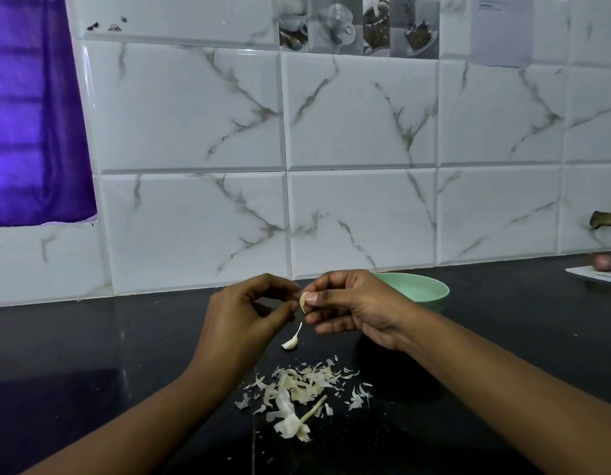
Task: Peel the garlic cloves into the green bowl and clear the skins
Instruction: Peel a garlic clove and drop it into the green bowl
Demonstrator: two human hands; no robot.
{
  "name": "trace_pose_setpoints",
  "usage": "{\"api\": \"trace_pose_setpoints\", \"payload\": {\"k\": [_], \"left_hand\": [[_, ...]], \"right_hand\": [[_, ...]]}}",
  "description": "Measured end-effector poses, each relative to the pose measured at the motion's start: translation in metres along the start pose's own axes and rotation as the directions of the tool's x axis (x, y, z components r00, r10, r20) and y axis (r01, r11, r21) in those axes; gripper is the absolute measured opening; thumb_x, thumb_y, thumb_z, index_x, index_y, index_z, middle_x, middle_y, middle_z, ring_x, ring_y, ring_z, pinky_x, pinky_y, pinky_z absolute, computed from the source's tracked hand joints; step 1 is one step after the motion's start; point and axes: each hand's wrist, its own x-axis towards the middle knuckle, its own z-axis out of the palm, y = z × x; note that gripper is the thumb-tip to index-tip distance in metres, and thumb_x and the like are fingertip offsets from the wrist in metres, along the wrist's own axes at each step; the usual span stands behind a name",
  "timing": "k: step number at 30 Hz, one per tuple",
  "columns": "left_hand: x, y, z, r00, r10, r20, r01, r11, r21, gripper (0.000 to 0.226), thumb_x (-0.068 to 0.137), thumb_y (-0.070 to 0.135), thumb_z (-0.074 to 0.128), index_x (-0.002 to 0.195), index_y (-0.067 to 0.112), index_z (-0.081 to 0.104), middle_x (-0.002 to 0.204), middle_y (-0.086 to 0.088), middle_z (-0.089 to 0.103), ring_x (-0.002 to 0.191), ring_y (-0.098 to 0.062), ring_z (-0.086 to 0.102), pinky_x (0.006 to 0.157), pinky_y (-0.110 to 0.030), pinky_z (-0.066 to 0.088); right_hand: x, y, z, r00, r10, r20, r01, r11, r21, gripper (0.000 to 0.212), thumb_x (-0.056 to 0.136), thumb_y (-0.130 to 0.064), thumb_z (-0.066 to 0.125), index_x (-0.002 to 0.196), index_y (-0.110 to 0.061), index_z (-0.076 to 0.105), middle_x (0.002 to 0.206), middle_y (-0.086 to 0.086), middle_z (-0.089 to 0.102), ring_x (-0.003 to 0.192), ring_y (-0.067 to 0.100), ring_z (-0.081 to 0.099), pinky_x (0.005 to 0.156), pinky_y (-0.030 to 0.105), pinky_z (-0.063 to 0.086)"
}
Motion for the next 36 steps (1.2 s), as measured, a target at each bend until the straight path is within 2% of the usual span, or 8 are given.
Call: {"api": "trace_pose_setpoints", "payload": {"k": [3, 7, 17, 23, 26, 31, 34, 36], "left_hand": [[0.002, 0.001, 0.0, 0.984, -0.172, 0.054, 0.179, 0.961, -0.21, 0.012, 0.08, 0.017, 0.073, 0.092, 0.02, 0.073, 0.079, 0.003, 0.075, 0.07, -0.016, 0.073, 0.071, -0.035, 0.058], [0.001, 0.001, 0.004, 0.956, -0.263, 0.131, 0.292, 0.902, -0.319, 0.008, 0.079, 0.015, 0.072, 0.087, 0.012, 0.076, 0.077, -0.008, 0.075, 0.074, -0.023, 0.073, 0.074, -0.036, 0.058], [0.003, 0.001, 0.005, 0.905, -0.384, 0.184, 0.422, 0.755, -0.501, 0.008, 0.077, 0.004, 0.071, 0.085, 0.002, 0.073, 0.069, -0.012, 0.071, 0.057, -0.014, 0.066, 0.053, -0.02, 0.053], [0.003, 0.0, 0.004, 0.937, -0.33, 0.118, 0.349, 0.842, -0.411, 0.005, 0.078, 0.004, 0.072, 0.083, 0.005, 0.073, 0.071, -0.015, 0.072, 0.063, -0.018, 0.068, 0.063, -0.027, 0.058], [0.001, -0.001, 0.005, 0.954, -0.284, 0.096, 0.3, 0.901, -0.314, 0.005, 0.078, 0.006, 0.074, 0.083, 0.009, 0.074, 0.072, -0.014, 0.072, 0.065, -0.022, 0.069, 0.064, -0.029, 0.058], [0.0, 0.0, 0.005, 0.953, -0.284, 0.103, 0.301, 0.913, -0.275, 0.008, 0.079, 0.006, 0.074, 0.084, 0.012, 0.075, 0.072, -0.013, 0.073, 0.068, -0.027, 0.071, 0.067, -0.033, 0.06], [0.002, 0.002, 0.005, 0.943, -0.312, 0.115, 0.333, 0.873, -0.355, 0.006, 0.078, 0.001, 0.072, 0.082, 0.006, 0.074, 0.075, -0.019, 0.072, 0.066, -0.024, 0.07, 0.059, -0.025, 0.057], [0.002, 0.003, 0.006, 0.927, -0.351, 0.13, 0.371, 0.821, -0.434, 0.006, 0.078, -0.002, 0.071, 0.082, 0.002, 0.073, 0.074, -0.019, 0.072, 0.061, -0.018, 0.069, 0.055, -0.02, 0.053]], "right_hand": [[0.0, 0.001, 0.0, 0.999, -0.042, -0.015, 0.041, 0.998, -0.048, 0.003, 0.081, -0.007, 0.069, 0.084, -0.007, 0.068, 0.075, 0.005, 0.07, 0.065, 0.012, 0.068, 0.056, 0.023, 0.056], [0.002, 0.004, 0.002, 0.995, -0.085, -0.052, 0.079, 0.992, -0.103, 0.004, 0.079, -0.005, 0.071, 0.082, -0.007, 0.068, 0.074, 0.007, 0.069, 0.063, 0.011, 0.066, 0.056, 0.023, 0.057], [0.002, 0.004, 0.004, 0.99, -0.134, -0.032, 0.126, 0.974, -0.187, 0.004, 0.086, -0.003, 0.064, 0.086, -0.006, 0.067, 0.068, 0.001, 0.067, 0.063, 0.008, 0.066, 0.059, 0.024, 0.057], [0.001, 0.001, 0.003, 0.988, -0.147, -0.041, 0.132, 0.959, -0.25, 0.006, 0.086, -0.008, 0.066, 0.087, -0.003, 0.07, 0.071, 0.003, 0.069, 0.066, 0.012, 0.067, 0.059, 0.026, 0.056], [0.001, 0.001, 0.002, 0.979, -0.199, -0.049, 0.161, 0.895, -0.416, 0.006, 0.085, -0.007, 0.067, 0.082, -0.007, 0.071, 0.067, 0.001, 0.069, 0.067, 0.012, 0.068, 0.064, 0.029, 0.057], [-0.002, -0.002, 0.004, 0.96, -0.277, 0.025, 0.215, 0.681, -0.7, 0.009, 0.083, -0.011, 0.069, 0.077, -0.017, 0.072, 0.067, 0.002, 0.071, 0.06, 0.011, 0.069, 0.058, 0.02, 0.053], [-0.002, 0.0, 0.006, 0.923, -0.384, 0.02, 0.255, 0.574, -0.778, 0.004, 0.08, -0.016, 0.07, 0.079, -0.014, 0.074, 0.066, 0.0, 0.07, 0.061, 0.008, 0.067, 0.063, 0.021, 0.053], [-0.003, 0.003, 0.01, 0.887, -0.461, 0.018, 0.278, 0.503, -0.818, 0.005, 0.08, -0.02, 0.071, 0.078, -0.015, 0.073, 0.06, -0.009, 0.064, 0.056, 0.004, 0.061, 0.058, 0.016, 0.048]]}}
